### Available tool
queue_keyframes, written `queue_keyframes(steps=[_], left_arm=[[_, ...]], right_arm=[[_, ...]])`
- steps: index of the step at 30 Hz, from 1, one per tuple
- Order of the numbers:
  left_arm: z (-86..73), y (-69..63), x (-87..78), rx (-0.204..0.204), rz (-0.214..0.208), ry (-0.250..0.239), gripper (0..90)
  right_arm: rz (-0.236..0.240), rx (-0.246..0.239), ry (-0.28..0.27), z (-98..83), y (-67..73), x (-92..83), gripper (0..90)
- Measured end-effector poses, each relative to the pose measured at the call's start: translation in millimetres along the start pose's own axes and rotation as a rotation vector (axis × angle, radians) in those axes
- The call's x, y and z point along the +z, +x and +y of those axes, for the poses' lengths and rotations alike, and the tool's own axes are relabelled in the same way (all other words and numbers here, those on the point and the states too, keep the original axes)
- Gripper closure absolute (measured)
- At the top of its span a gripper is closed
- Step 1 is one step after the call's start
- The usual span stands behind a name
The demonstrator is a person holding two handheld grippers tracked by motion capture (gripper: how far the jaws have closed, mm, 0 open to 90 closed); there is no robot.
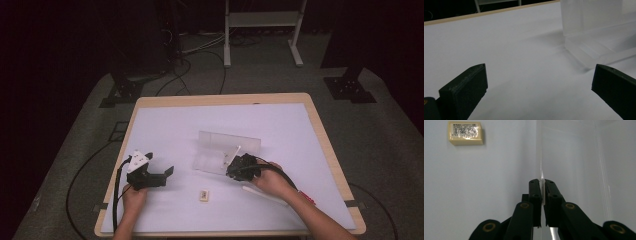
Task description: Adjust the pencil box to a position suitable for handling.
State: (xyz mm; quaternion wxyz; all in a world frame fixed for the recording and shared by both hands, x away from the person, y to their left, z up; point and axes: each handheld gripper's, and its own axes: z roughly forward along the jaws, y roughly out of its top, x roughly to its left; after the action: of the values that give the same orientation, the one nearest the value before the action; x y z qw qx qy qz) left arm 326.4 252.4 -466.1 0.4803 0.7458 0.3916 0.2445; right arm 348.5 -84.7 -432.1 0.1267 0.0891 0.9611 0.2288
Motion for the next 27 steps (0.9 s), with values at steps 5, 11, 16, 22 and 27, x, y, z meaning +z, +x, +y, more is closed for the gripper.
queue_keyframes(steps=[5,11,16,22,27], left_arm=[[0.0,-0.2,0.1,-0.003,0.000,-0.002,0.0],[0.0,-0.3,0.2,-0.004,0.000,-0.004,0.0],[0.0,-0.3,0.1,-0.003,0.000,-0.003,0.0],[0.0,-0.2,0.2,-0.003,0.000,-0.003,0.0],[0.0,-0.3,0.2,-0.002,0.000,-0.003,0.0]], right_arm=[[0.012,0.001,0.008,-0.4,1.9,5.8,84.9],[0.032,0.021,0.007,-3.5,2.6,10.9,84.7],[0.046,0.029,0.011,-6.2,2.3,14.6,84.4],[0.078,0.048,-0.003,-7.0,0.3,11.4,74.6],[0.067,0.078,-0.045,-8.0,-0.3,-1.9,65.5]])
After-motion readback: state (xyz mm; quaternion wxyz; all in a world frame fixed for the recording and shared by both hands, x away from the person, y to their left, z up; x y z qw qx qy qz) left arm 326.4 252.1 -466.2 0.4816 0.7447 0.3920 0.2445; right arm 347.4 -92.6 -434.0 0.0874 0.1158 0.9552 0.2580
